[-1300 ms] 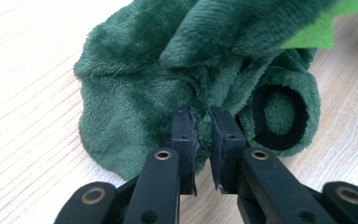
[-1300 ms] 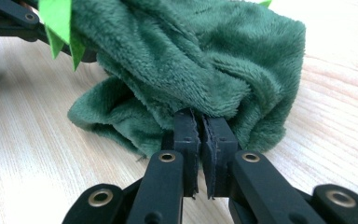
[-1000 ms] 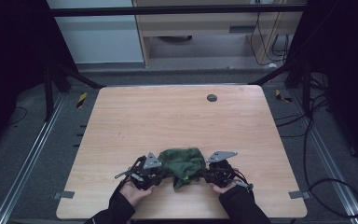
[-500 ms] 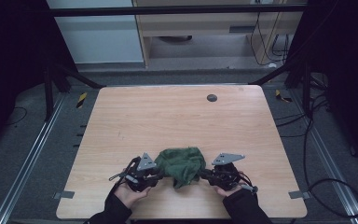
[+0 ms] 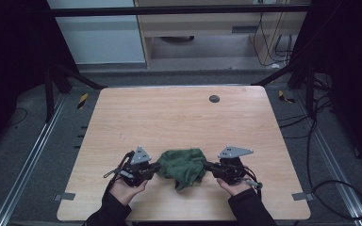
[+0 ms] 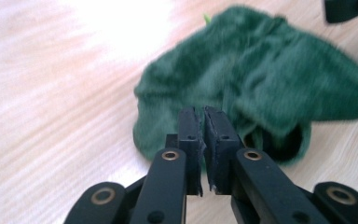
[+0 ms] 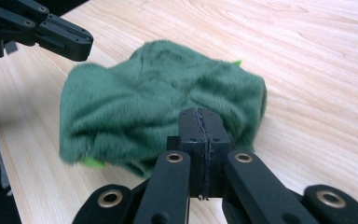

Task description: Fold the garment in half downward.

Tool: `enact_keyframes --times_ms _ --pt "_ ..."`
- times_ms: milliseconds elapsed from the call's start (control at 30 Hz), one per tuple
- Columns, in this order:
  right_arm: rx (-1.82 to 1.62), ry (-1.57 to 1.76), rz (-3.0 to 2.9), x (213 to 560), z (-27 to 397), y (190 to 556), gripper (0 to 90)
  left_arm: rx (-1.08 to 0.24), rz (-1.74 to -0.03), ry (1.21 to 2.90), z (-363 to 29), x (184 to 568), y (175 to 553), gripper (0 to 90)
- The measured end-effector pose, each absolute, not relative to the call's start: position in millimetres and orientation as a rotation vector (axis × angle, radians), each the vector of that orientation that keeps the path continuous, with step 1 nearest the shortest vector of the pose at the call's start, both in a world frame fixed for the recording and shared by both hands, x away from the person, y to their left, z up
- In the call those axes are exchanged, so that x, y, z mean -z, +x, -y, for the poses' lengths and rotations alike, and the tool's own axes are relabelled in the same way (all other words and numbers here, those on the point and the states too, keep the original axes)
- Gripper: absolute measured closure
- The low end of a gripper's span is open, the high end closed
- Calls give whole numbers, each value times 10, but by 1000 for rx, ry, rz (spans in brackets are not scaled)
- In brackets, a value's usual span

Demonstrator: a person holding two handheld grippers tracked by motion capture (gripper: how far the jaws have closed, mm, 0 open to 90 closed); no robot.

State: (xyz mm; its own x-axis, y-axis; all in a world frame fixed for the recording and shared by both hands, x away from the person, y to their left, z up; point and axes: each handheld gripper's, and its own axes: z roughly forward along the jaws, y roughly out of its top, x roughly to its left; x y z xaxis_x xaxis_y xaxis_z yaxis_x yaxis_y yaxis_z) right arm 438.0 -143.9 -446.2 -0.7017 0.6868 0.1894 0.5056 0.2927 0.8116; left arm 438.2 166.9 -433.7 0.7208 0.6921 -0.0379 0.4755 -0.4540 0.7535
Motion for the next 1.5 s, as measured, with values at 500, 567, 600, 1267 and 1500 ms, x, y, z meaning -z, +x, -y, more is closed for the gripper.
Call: enact_keyframes --times_ms 500,567,600,1267,1500 --pt "-1392 1056 -2438 4507 1134 4487 896 -252 -800 2166 -1394 4391 4345 862" --pt "-1373 1057 -2454 4541 1130 4470 896 -249 -787 2184 -1373 4433 4302 861" --pt "-1368 1058 -2456 4552 1133 4467 895 -244 -783 2187 -1369 4442 4293 861" --pt "-1305 1062 -2496 4705 1165 4368 882 -236 -739 2265 -1239 4619 4177 852" --pt "-1373 1040 -2458 4646 1198 4358 840 -274 -770 2199 -1380 4480 4191 786"
